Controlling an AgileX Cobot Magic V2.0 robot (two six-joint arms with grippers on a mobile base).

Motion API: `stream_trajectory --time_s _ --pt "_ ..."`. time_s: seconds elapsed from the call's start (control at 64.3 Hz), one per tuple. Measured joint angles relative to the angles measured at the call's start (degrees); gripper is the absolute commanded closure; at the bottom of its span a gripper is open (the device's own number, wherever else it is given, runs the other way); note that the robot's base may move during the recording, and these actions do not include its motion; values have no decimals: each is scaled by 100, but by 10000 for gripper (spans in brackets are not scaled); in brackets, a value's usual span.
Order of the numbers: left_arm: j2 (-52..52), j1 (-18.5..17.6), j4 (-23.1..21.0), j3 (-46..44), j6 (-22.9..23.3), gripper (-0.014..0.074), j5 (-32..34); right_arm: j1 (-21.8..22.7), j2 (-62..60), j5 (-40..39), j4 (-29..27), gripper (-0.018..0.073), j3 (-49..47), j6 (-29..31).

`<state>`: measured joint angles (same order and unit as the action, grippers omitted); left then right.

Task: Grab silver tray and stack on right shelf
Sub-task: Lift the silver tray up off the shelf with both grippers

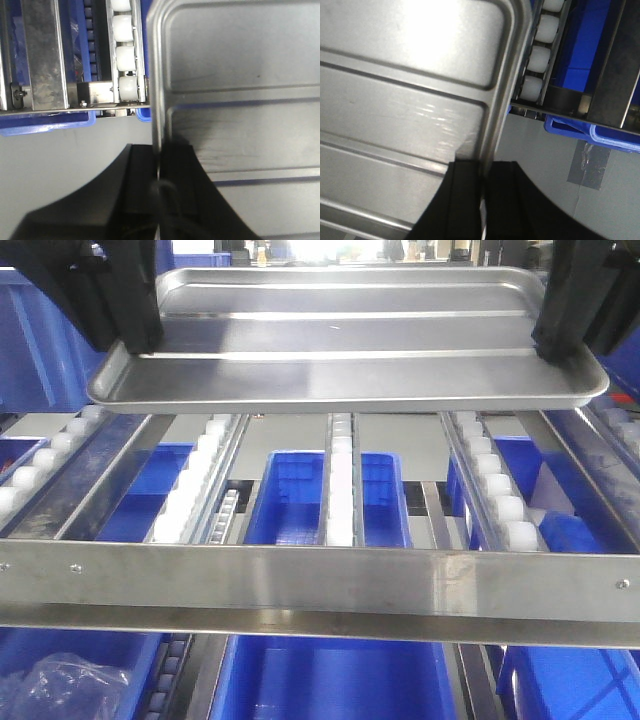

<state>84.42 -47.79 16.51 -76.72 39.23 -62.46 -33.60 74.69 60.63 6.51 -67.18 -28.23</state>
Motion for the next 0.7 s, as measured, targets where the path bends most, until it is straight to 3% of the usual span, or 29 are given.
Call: stream_trajectory --time_s 0.699 --pt "-11 -13 -45 0 41 692 -248 -15 0 0 -69 503 0 0"
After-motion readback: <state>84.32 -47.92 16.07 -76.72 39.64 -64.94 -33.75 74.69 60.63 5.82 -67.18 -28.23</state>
